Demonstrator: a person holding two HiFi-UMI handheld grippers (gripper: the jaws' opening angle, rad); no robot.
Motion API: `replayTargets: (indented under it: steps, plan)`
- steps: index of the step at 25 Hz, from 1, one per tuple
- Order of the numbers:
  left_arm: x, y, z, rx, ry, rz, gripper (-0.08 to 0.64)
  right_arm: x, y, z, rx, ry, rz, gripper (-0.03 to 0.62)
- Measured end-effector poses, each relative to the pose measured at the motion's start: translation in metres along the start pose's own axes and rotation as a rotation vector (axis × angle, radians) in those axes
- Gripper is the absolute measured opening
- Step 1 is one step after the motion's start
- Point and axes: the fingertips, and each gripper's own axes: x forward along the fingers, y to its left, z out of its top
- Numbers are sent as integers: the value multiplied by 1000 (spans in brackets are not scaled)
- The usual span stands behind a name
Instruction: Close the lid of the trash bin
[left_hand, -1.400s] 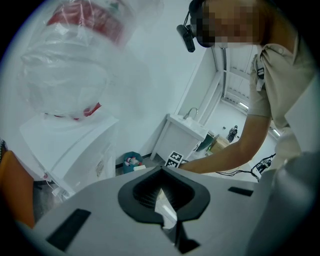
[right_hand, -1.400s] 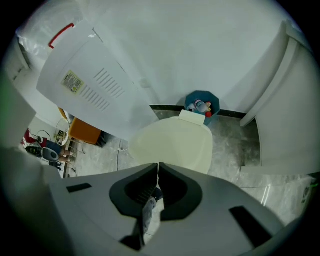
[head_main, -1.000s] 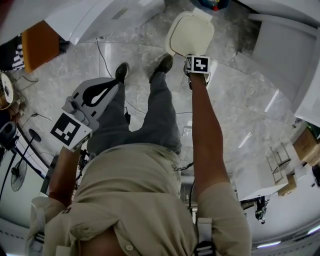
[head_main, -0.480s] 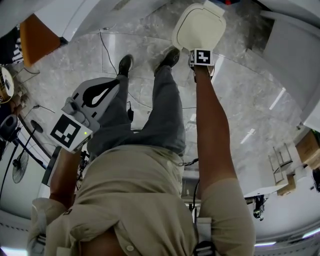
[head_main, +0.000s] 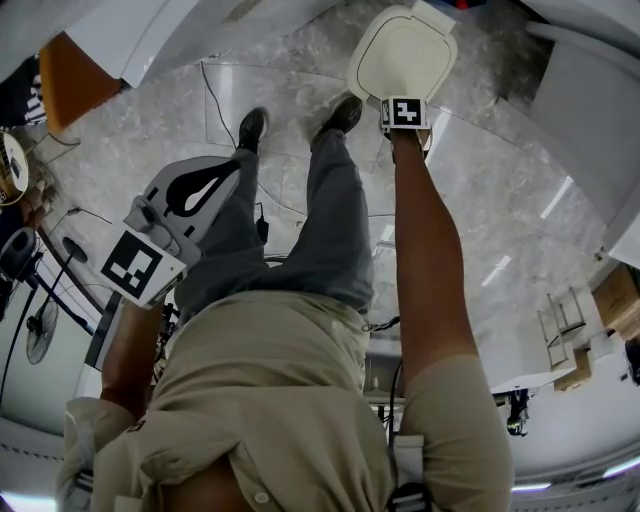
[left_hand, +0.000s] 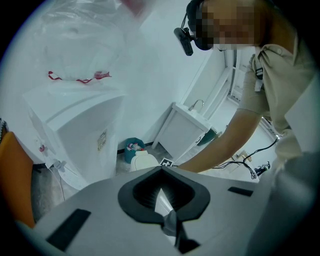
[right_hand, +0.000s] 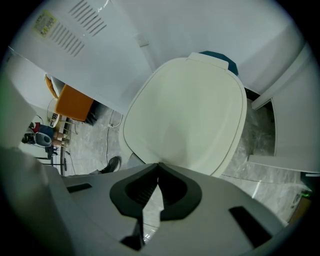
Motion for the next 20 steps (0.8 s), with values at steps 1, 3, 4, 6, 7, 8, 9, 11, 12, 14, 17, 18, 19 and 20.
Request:
replayTargets:
  steps: [1, 3, 4, 6, 7, 8, 9, 11, 12, 14, 17, 18, 19, 20]
  plan:
    - [0, -1, 1, 2, 0, -2, 14, 0, 0, 0, 3, 2, 0, 23]
    - [1, -1, 4, 8, -2, -8, 14, 0, 0, 0, 13, 8, -2, 23]
    - [1, -2, 5, 12, -4, -11, 14, 0, 0, 0, 21, 10, -3, 23]
    - [0, -3, 7, 20, -4, -17, 14, -1, 0, 0, 39, 12, -1, 25]
    - [-1, -4, 9, 24, -4, -20, 14, -2, -1, -1, 51, 10, 2, 25]
    - [-2, -4, 10, 29, -4, -23, 14, -5, -1, -2, 64, 7, 4, 25]
    - [-4, -5, 12, 35, -7, -27, 14, -8, -1, -5, 79, 3, 4, 25]
    - [-10, -7, 15, 50, -17, -36, 14, -19, -2, -13, 111, -2, -2, 25]
    - [-14, -9, 18, 59, -24, -42, 14, -26, -3, -19, 125, -4, -8, 25]
    - [-23, -14, 24, 77, -37, -54, 14, -41, -4, -32, 153, -5, -21, 26]
    - [-43, -22, 36, 113, -72, -76, 14, -70, -3, -60, 208, 2, -42, 26]
    - [-51, -26, 40, 127, -89, -84, 14, -80, 0, -71, 221, 7, -49, 26]
    - [-61, -29, 44, 140, -105, -93, 14, -91, 5, -83, 227, 14, -55, 25]
    - [-71, -32, 47, 152, -120, -103, 14, -102, 12, -95, 224, 22, -61, 26]
